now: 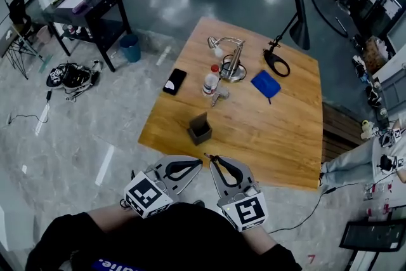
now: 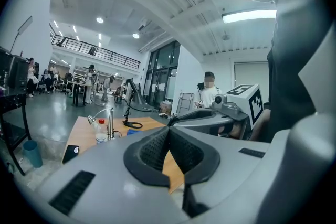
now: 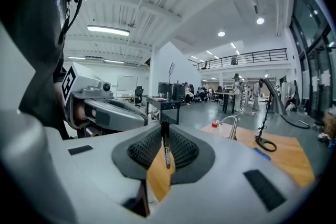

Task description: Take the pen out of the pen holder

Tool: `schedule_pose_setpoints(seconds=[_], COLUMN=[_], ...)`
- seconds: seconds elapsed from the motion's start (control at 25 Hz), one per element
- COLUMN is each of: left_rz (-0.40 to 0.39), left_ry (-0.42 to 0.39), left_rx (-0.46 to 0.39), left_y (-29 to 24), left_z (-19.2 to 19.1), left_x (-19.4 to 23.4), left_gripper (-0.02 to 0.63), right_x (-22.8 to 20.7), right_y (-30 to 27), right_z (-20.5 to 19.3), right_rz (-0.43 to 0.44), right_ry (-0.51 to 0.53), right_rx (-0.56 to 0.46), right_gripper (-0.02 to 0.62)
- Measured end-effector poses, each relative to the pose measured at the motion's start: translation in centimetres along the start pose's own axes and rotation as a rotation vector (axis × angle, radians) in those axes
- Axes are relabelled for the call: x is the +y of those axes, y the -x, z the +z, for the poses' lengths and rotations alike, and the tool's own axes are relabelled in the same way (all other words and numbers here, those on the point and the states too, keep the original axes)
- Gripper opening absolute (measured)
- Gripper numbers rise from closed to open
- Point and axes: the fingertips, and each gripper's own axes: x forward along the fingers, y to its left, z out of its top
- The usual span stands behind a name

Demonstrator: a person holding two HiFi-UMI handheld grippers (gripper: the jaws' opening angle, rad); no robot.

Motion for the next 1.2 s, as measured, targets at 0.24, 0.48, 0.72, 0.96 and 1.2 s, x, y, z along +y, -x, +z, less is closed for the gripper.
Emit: schedule_pose_setpoints(seconds=[0.24,0.48,0.72,0.96,1.2], left_rz=[-0.016,-0.023,-0.024,-0.025,-0.024], left_ry=[-0.001,-0.006,-0.011,-0.015,-0.015], left_rx=[0.003,-0.001,0.002,0.004,0.002], left_y=[0.0,0.3,0.5,0.6,0.8], left_z=[-0.3,0.1,-0.1,-0.2,-0.1], left_x=[-0.7,-1.0,-1.1,-1.0,-0.6], left_gripper=[0.009,0.009,0.009,0.009,0.009], right_x=[0.7,1.1,1.3,1.4,1.6], right_y=[0.7,1.1,1.2,1.0,0.6], right_z=[0.2,0.4,0.3,0.0,-0.2], right_rz=[-0.003,-0.005,-0.008,-0.005,-0.003], right_ry=[0.001,0.005,0.003,0.001,-0.018], right_rx=[-0.005,-0.007,-0.007,-0.002,0.001], right_gripper=[0.048,0.048,0.048,0.048,0.048])
